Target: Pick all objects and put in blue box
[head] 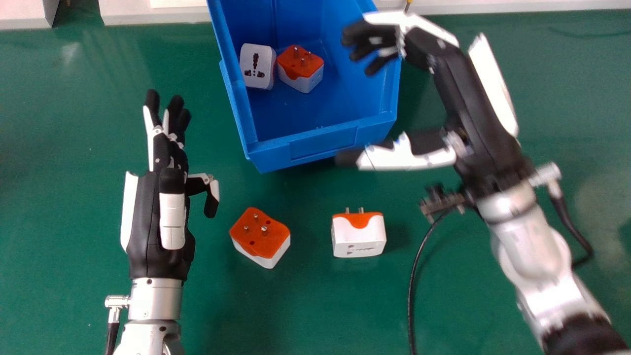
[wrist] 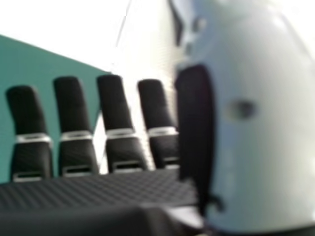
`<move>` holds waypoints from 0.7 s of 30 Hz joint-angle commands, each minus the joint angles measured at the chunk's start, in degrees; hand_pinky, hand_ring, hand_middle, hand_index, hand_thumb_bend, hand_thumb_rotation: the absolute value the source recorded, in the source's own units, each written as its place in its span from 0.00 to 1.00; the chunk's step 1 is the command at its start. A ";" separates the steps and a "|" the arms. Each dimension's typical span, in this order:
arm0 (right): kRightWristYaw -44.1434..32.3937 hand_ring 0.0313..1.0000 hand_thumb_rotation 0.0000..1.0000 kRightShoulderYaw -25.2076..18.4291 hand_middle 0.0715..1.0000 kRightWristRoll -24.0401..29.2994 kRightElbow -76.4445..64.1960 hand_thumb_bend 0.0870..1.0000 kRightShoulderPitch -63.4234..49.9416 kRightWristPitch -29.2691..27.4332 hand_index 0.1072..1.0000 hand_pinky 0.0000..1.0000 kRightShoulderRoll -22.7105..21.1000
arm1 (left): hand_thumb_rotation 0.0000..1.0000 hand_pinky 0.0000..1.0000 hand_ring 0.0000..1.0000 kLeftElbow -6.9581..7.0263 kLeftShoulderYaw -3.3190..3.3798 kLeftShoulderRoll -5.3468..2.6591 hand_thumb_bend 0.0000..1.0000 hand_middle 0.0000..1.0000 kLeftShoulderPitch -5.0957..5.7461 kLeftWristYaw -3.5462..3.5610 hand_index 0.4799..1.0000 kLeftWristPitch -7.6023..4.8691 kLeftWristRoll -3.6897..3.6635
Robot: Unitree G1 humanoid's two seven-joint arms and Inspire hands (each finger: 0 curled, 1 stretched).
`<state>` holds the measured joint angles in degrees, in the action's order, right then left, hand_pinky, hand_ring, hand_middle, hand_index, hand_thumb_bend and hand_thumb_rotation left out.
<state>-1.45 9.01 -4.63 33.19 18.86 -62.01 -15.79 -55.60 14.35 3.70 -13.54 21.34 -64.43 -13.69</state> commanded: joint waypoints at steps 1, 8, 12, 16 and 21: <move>-1.38 0.62 0.06 -1.46 0.63 1.78 -3.74 0.87 -4.49 -2.26 0.63 0.54 -1.27 | 1.00 0.00 1.00 1.18 -0.06 0.06 1.00 1.00 0.74 0.41 1.00 -0.98 -0.72; -3.00 0.64 0.13 -4.11 0.66 0.76 -5.20 0.89 -13.75 -3.39 0.65 0.58 -1.66 | 1.00 0.00 1.00 1.27 -0.13 0.02 1.00 1.00 1.07 0.42 1.00 -0.93 -0.68; -2.73 0.66 0.16 -5.34 0.68 -0.78 -5.46 0.91 -16.70 -2.22 0.67 0.60 -1.07 | 1.00 0.00 1.00 1.25 -0.19 0.07 1.00 1.00 1.16 0.54 1.00 -0.82 -0.73; -1.88 0.69 0.20 -6.30 0.70 -3.69 -5.36 0.92 -19.04 -1.11 0.69 0.62 -0.41 | 1.00 0.00 1.00 1.67 -0.24 0.22 1.00 1.00 1.45 0.83 1.00 -0.68 -0.89; -1.00 0.72 0.25 -7.08 0.74 -7.33 -4.84 0.96 -20.01 0.09 0.72 0.64 -0.84 | 1.00 0.00 1.00 1.91 -0.14 0.34 1.00 1.00 1.71 1.13 1.00 -0.57 -0.94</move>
<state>-3.35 2.89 -11.77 29.01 -1.25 -61.73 -16.26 -54.80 14.39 3.78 -12.05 22.26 -64.41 -14.31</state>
